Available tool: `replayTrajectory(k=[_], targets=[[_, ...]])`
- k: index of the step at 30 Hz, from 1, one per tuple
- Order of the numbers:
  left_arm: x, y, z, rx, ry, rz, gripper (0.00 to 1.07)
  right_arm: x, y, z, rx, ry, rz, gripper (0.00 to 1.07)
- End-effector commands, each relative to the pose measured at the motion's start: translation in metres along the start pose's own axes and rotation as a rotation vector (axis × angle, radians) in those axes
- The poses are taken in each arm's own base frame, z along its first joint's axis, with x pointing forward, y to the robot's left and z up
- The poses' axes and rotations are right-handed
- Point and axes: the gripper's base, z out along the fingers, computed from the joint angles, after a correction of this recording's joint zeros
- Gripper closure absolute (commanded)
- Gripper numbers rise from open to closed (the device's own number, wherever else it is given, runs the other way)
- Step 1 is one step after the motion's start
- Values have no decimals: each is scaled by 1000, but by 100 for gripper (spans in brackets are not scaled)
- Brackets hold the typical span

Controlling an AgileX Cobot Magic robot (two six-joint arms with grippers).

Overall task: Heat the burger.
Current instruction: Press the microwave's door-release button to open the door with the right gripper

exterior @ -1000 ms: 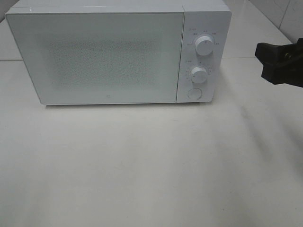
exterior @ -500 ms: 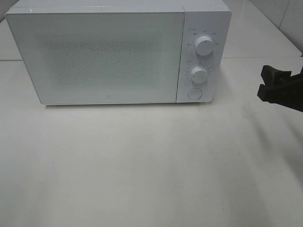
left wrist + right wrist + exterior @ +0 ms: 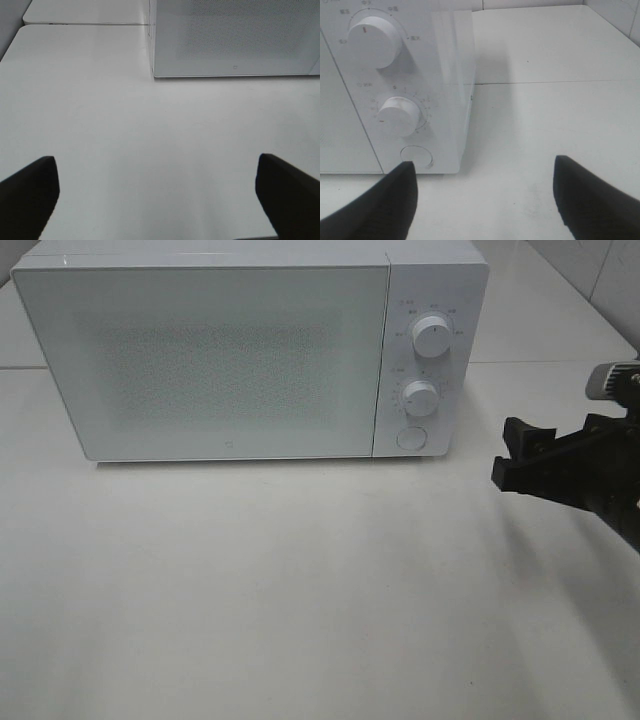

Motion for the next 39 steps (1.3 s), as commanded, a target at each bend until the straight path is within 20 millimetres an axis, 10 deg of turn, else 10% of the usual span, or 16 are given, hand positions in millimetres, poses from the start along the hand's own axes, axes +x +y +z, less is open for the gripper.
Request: replayTrajectory(k=[1, 23, 39], targets=[[0, 0, -2, -6, -29, -2, 6, 5, 13, -2, 12, -18, -2, 34], [0, 0, -2, -6, -29, -2, 6, 9, 62, 0, -71, 14, 169, 38], [0, 0, -2, -6, -29, -2, 6, 12, 65, -1, -67, 90, 1084, 90]])
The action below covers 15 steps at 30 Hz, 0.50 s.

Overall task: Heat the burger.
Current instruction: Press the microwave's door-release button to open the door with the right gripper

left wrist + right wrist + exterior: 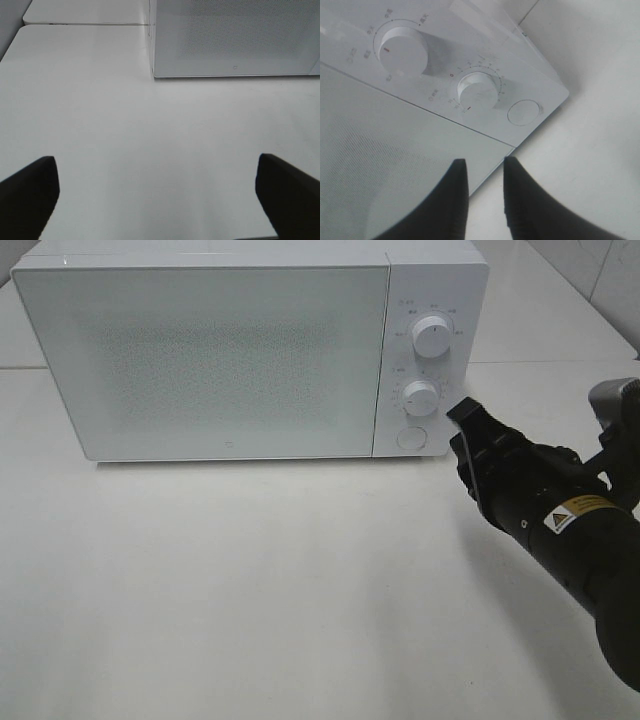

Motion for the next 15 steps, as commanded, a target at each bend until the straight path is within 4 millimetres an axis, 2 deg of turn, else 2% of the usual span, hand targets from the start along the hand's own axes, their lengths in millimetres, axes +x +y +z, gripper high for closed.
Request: replayTrajectory(k=[1, 5, 6, 9, 15], targets=[[0, 0, -2, -6, -29, -2, 6, 2, 3, 1, -13, 21, 255, 94], [0, 0, -2, -6, -29, -2, 6, 2, 3, 1, -12, 22, 349, 99], [0, 0, -2, -6, -29, -2, 6, 2, 3, 1, -11, 23, 393, 103], [0, 0, -2, -6, -29, -2, 6, 2, 3, 1, -8, 25, 415, 107], [0, 0, -2, -6, -29, -2, 6, 3, -1, 1, 32, 25, 467, 107]])
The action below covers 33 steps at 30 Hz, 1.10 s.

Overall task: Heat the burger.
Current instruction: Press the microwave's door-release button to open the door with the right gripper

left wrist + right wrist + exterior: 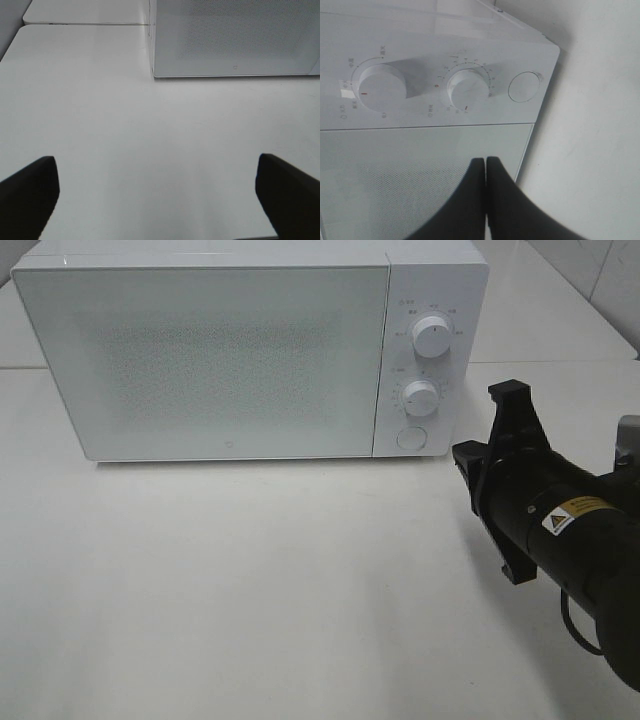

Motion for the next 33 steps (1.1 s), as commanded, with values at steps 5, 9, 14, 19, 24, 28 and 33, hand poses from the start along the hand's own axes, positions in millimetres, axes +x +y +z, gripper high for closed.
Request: replayTrajectory(k=[5, 9, 14, 19, 24, 28, 33], targets=[[0, 0, -2, -6, -29, -2, 6, -1, -2, 0, 36, -19, 58, 107], [0, 0, -2, -6, -29, -2, 6, -2, -3, 0, 41, -32, 67, 107], [0, 0, -2, -6, -29, -2, 6, 5, -8, 11, 57, -26, 58, 107], [0, 0, -2, -6, -29, -2, 6, 11, -7, 21, 57, -23, 92, 107], [0, 0, -2, -6, -29, -2, 6, 16, -6, 29, 53, -25, 90, 107], [0, 0, -2, -6, -29, -2, 6, 21, -5, 38, 51, -27, 94, 107], [0, 0, -2, -6, -29, -2, 6, 22, -6, 47, 55, -35, 99, 107]])
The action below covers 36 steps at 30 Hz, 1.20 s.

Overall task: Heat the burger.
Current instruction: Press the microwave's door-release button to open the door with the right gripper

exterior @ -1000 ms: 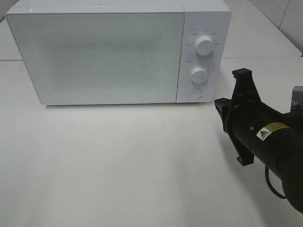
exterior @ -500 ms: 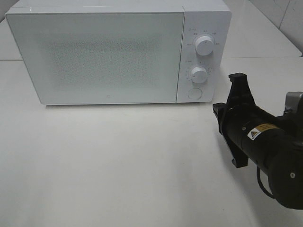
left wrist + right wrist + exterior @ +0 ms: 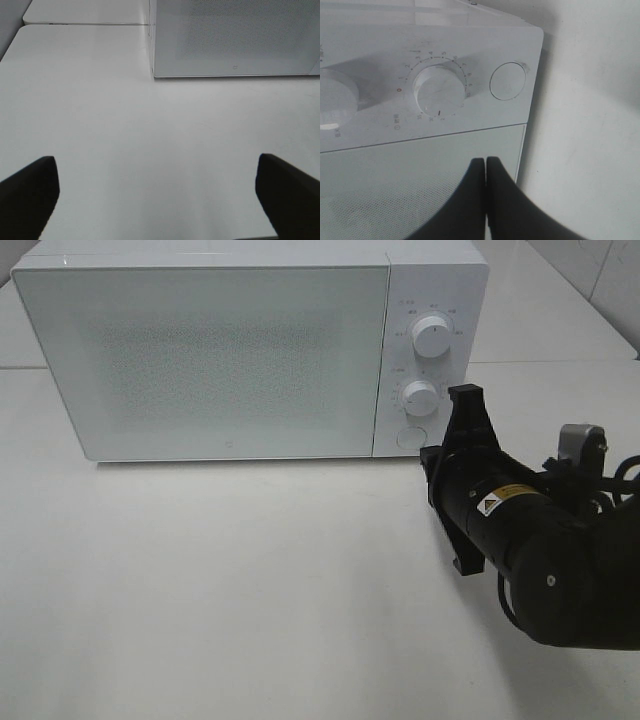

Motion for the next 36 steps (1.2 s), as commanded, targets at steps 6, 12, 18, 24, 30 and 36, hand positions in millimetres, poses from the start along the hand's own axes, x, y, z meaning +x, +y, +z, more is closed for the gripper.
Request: replayTrajectory(k=[6, 12, 18, 24, 30, 36], targets=[[0, 0, -2, -6, -29, -2, 6, 4, 1, 21, 15, -12, 28, 107], [0, 0, -2, -6, -29, -2, 6, 1, 5, 34, 35, -29, 53, 107], [0, 0, -2, -6, -29, -2, 6, 4, 8, 48, 38, -30, 63, 107], [0, 0, -2, -6, -29, -2, 6, 10, 6, 60, 60, -24, 70, 107], [0, 0, -2, -6, -29, -2, 6, 5, 5, 72, 71, -48, 73, 107], [0, 0, -2, -6, -29, -2, 6, 2, 2, 82, 94, -65, 80, 107]])
